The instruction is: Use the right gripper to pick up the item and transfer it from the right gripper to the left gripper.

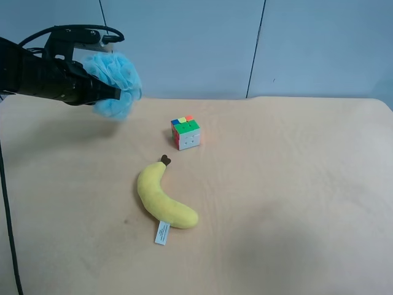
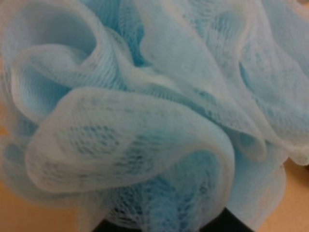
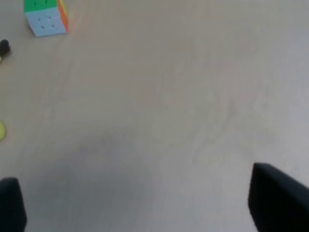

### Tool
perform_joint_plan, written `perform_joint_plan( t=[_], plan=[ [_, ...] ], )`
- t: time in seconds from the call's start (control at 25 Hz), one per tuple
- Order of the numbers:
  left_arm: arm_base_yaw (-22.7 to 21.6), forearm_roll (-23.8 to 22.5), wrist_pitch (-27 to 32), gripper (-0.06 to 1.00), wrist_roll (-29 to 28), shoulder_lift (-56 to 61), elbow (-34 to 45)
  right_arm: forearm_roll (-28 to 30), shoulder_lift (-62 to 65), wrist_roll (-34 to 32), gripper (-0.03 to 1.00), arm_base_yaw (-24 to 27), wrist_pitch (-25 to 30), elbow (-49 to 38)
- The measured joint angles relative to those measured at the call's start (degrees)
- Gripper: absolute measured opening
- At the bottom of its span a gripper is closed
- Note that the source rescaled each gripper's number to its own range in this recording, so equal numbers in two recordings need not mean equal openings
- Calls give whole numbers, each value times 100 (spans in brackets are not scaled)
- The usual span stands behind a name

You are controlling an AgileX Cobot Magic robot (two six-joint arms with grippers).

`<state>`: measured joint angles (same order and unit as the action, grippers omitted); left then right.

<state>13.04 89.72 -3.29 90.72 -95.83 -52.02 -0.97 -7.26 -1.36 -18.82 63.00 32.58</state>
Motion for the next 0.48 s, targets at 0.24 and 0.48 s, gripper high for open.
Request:
perform_joint_plan(
  t=[0.24, 0.48],
  plan=[
    [-222, 0, 270, 0, 0, -146, 20, 0, 0, 0, 100, 0, 0, 0],
    [-222, 0, 289, 0, 0, -671, 142, 0, 0, 0, 100, 0, 0, 0]
  ],
)
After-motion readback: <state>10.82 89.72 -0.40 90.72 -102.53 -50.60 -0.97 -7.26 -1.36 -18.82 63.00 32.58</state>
